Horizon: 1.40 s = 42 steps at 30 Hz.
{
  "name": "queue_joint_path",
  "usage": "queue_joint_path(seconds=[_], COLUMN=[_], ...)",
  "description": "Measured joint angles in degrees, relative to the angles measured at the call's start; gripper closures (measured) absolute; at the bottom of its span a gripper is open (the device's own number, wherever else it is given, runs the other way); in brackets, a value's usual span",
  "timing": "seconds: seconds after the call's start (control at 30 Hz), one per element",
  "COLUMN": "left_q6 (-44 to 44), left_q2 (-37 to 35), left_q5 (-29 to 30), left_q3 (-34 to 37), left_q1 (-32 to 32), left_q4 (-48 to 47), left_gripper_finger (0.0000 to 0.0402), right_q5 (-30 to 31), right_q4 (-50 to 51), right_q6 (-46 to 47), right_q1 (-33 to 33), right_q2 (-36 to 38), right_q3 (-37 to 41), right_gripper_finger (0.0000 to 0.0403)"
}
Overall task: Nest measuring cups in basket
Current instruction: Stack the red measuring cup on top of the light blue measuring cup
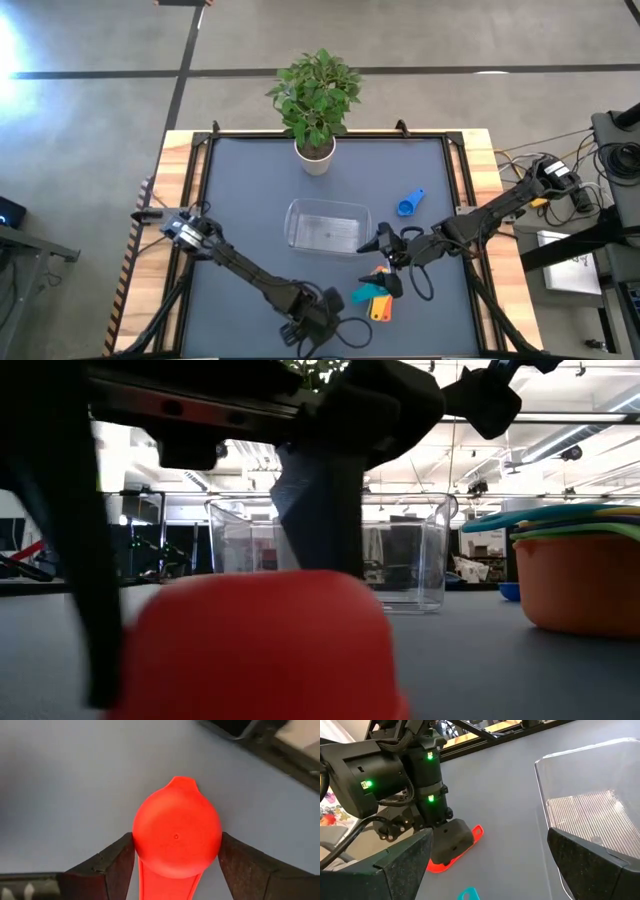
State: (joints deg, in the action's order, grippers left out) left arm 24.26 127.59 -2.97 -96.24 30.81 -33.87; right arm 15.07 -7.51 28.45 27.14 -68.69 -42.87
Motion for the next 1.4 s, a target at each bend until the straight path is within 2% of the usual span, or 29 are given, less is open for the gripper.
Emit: queue_joint_path(seconds=[0.23, 0.4, 0.5, 0.6, 0.7, 0.87, 0.97, 1.03, 1.2, 1.4], left_q6=[-1.36, -3.43, -4.47, -5.37, -7.5, -10.96, -12.92, -14.97, -18.13, -18.62], left_q2=[-2.98, -7.86, -12.16, -18.13, -24.77, -34.82, -37.36, -37.77, -36.93, -33.99], left_q5=[4.63, 4.6, 4.12, 2.63, -0.55, -4.51, -8.06, -9.99, -11.67, -14.9], left_q3=[0.12, 1.11, 3.38, 9.93, 19.64, 36.55, 44.38, 47.93, 51.67, 49.6], left_q1=[-0.49, -1.42, -2.05, -2.65, -3.7, -5.59, -6.82, -7.87, -9.53, -10.05], left_q4=[-0.55, 0.13, 4.7, 14.44, 28.11, 61.77, 80.05, 88.77, 100.73, 102.41], left_gripper_finger=[0.0168, 0.0168, 0.0168, 0.0168, 0.0169, 0.0169, 0.0169, 0.0169, 0.0167, 0.0166], right_q5=[-0.02, 0.01, 0.03, 0.07, 0.11, 0.01, 0.02, -0.2, -0.51, -6.16], right_q4=[0.0, -0.22, -0.78, -1.18, -1.92, -5.02, -7.56, -10.09, -20.62, -27.13], right_q6=[0.09, -2.75, -4.87, -6.98, -9.09, -12.45, -14.65, -16.54, -23.68, -26.99], right_q1=[0.13, 1.0, 1.77, 2.85, 3.76, 4.0, 3.52, 3.17, 1.68, -2.09], right_q2=[0.0, 0.0, 0.0, 0.0, 0.0, 0.0, -0.41, -1.0, -4.65, -10.88], right_q3=[0.02, 0.02, 0.02, 0.04, 0.07, 0.43, 0.98, 0.98, 1.01, -1.66], right_gripper_finger=[0.0023, 0.0023, 0.0023, 0.0024, 0.0024, 0.0024, 0.0024, 0.0024, 0.0024, 0.0024])
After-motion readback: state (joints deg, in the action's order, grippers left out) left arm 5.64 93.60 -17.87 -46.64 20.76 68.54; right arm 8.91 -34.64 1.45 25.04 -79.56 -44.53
